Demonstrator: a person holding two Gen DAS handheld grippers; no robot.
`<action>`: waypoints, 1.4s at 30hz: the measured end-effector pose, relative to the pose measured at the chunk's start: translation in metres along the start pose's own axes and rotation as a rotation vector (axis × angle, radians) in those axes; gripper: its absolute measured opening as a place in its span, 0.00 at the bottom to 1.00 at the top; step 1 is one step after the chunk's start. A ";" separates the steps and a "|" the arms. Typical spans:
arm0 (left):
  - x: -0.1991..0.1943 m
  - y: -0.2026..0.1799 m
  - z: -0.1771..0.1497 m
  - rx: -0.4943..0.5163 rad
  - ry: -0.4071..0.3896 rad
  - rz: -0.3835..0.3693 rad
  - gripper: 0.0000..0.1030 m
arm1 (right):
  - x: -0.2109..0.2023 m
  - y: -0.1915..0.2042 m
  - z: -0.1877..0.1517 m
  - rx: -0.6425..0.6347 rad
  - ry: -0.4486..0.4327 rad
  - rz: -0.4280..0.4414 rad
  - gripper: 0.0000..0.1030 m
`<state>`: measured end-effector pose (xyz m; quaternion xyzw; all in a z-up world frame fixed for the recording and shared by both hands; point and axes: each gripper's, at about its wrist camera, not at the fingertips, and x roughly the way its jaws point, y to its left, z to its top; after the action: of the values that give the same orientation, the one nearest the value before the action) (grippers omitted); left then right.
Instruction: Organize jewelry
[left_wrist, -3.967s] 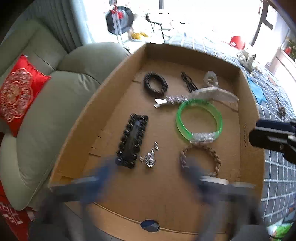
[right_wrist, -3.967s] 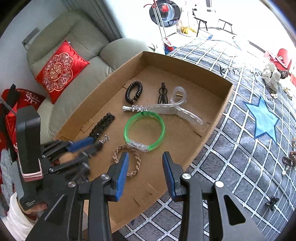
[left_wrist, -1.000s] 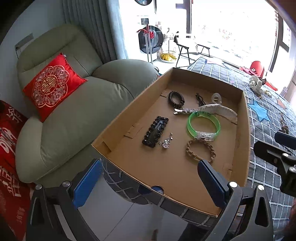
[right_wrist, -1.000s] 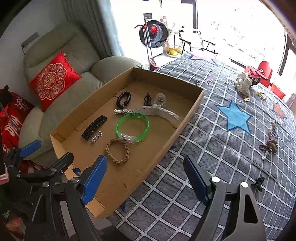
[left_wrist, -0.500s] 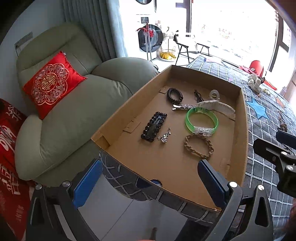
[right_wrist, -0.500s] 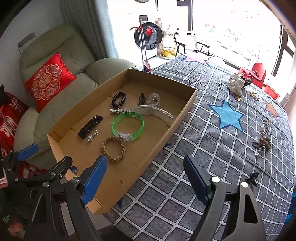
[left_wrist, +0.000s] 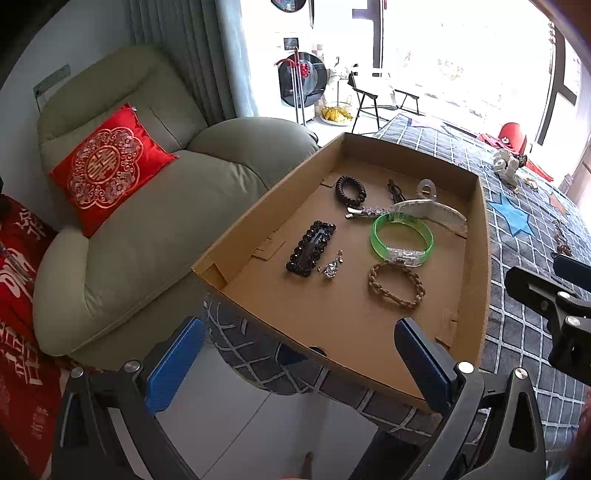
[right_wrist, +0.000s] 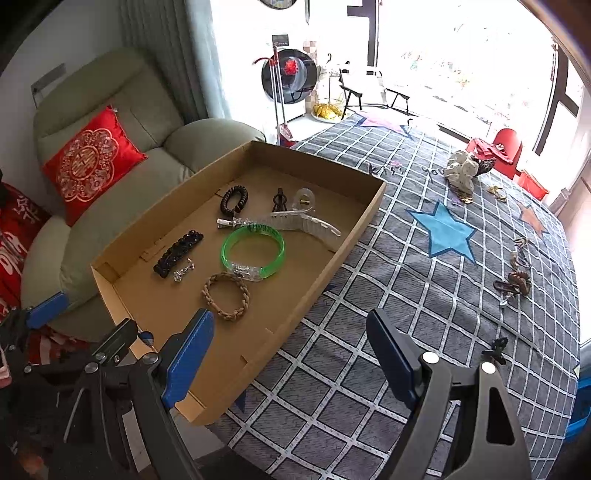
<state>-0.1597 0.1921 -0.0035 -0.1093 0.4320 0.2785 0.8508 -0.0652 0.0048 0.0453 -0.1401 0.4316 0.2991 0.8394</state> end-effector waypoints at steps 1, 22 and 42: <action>-0.003 0.000 0.000 0.000 -0.009 0.001 1.00 | -0.002 0.000 0.000 0.000 -0.008 -0.005 0.84; -0.039 0.003 -0.011 -0.002 -0.044 0.010 1.00 | -0.039 0.011 -0.008 -0.044 -0.066 -0.014 0.84; -0.053 0.010 -0.019 -0.035 -0.048 -0.003 1.00 | -0.057 0.018 -0.015 -0.047 -0.091 -0.009 0.84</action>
<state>-0.2036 0.1716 0.0278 -0.1178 0.4064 0.2872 0.8593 -0.1115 -0.0104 0.0823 -0.1480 0.3850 0.3115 0.8561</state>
